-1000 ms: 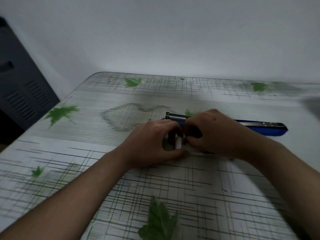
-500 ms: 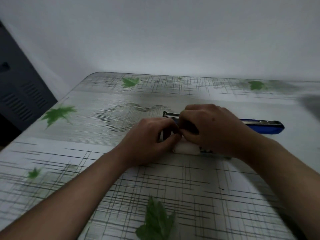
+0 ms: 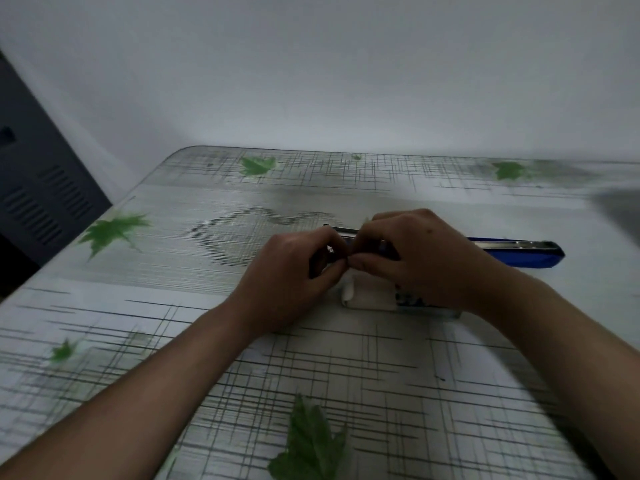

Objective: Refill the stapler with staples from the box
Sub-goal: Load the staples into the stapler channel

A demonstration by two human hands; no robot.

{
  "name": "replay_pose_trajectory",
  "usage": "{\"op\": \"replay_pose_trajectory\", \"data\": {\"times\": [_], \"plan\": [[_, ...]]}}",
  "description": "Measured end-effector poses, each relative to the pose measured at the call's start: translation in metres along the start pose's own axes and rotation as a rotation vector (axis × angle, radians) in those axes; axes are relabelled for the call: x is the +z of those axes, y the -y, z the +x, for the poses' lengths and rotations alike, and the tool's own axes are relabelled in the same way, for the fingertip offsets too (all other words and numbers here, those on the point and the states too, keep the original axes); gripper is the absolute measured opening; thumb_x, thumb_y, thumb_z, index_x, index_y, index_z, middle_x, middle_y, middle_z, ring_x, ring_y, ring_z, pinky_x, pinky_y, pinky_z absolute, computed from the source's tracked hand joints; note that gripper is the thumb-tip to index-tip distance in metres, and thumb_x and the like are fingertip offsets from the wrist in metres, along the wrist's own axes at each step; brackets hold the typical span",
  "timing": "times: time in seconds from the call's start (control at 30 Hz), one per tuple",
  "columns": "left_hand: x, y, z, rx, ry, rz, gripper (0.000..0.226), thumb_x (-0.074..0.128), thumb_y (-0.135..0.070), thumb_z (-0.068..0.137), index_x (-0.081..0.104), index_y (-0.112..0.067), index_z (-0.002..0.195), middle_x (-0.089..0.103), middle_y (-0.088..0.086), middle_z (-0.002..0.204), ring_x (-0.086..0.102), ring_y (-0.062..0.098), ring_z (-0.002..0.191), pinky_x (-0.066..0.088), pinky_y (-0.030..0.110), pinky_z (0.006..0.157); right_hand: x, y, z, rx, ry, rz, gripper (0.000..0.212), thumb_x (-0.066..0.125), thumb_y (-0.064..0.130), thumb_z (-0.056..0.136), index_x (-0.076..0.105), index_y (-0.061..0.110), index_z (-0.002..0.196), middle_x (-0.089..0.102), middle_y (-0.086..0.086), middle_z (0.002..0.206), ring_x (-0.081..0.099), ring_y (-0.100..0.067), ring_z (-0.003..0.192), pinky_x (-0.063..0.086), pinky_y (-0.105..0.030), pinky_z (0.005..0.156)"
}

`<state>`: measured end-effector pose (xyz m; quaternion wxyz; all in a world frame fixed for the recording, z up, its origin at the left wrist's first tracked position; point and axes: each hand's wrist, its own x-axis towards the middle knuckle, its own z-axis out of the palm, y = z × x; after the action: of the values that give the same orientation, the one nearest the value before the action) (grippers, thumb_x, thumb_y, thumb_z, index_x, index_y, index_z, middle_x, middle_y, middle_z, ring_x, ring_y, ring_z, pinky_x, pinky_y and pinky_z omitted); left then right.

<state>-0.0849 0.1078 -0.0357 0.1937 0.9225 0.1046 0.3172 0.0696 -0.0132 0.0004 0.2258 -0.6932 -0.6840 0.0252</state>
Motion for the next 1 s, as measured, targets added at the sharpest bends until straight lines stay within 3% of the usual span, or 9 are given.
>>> {"op": "replay_pose_trajectory", "data": {"times": [0.2,0.43,0.73,0.87,1.0], "plan": [[0.0003,-0.0018,0.0001,-0.028,-0.048,0.001,0.008,0.071,-0.019,0.084,0.063,-0.017,0.086,0.044,-0.012,0.053,0.043,0.002,0.049,0.034,0.017,0.051,0.0029,0.0015,-0.0007,0.015,-0.043,0.042,0.019,0.06,0.043,0.083,0.068,0.027,0.09,0.061,0.014,0.076,0.055,0.002,0.07,0.048,-0.022,0.065],[0.0016,0.0002,0.0014,-0.052,-0.083,0.0,0.011,0.072,-0.02,0.084,0.062,-0.016,0.086,0.043,-0.014,0.053,0.044,0.0,0.05,0.031,0.012,0.052,0.0039,0.0015,0.0005,0.036,-0.083,0.093,0.017,0.063,0.037,0.083,0.067,0.024,0.093,0.065,0.011,0.084,0.057,0.001,0.075,0.048,-0.015,0.07],[0.0027,-0.0005,0.0033,-0.043,-0.115,0.019,0.011,0.072,-0.023,0.084,0.064,-0.016,0.087,0.047,-0.013,0.057,0.044,0.0,0.05,0.038,0.02,0.052,0.0049,-0.0006,-0.0001,0.031,-0.13,0.113,0.012,0.069,0.033,0.083,0.066,0.024,0.089,0.063,0.012,0.081,0.056,0.003,0.071,0.043,-0.007,0.066],[0.0031,-0.0028,0.0033,-0.026,-0.1,0.017,0.01,0.069,-0.019,0.084,0.064,-0.017,0.092,0.047,-0.013,0.057,0.046,0.003,0.051,0.038,0.019,0.053,0.0057,-0.0027,-0.0005,0.033,-0.168,0.077,0.015,0.068,0.033,0.083,0.066,0.021,0.092,0.064,0.009,0.083,0.057,0.001,0.072,0.047,-0.011,0.066],[0.003,-0.0034,0.0031,-0.029,-0.102,0.008,0.012,0.067,-0.021,0.085,0.065,-0.017,0.096,0.051,-0.01,0.058,0.049,0.004,0.052,0.043,0.024,0.053,0.0086,-0.0047,0.0001,0.028,-0.201,0.081,0.016,0.068,0.031,0.083,0.067,0.02,0.094,0.063,0.01,0.084,0.055,0.006,0.071,0.042,-0.005,0.067]]}}
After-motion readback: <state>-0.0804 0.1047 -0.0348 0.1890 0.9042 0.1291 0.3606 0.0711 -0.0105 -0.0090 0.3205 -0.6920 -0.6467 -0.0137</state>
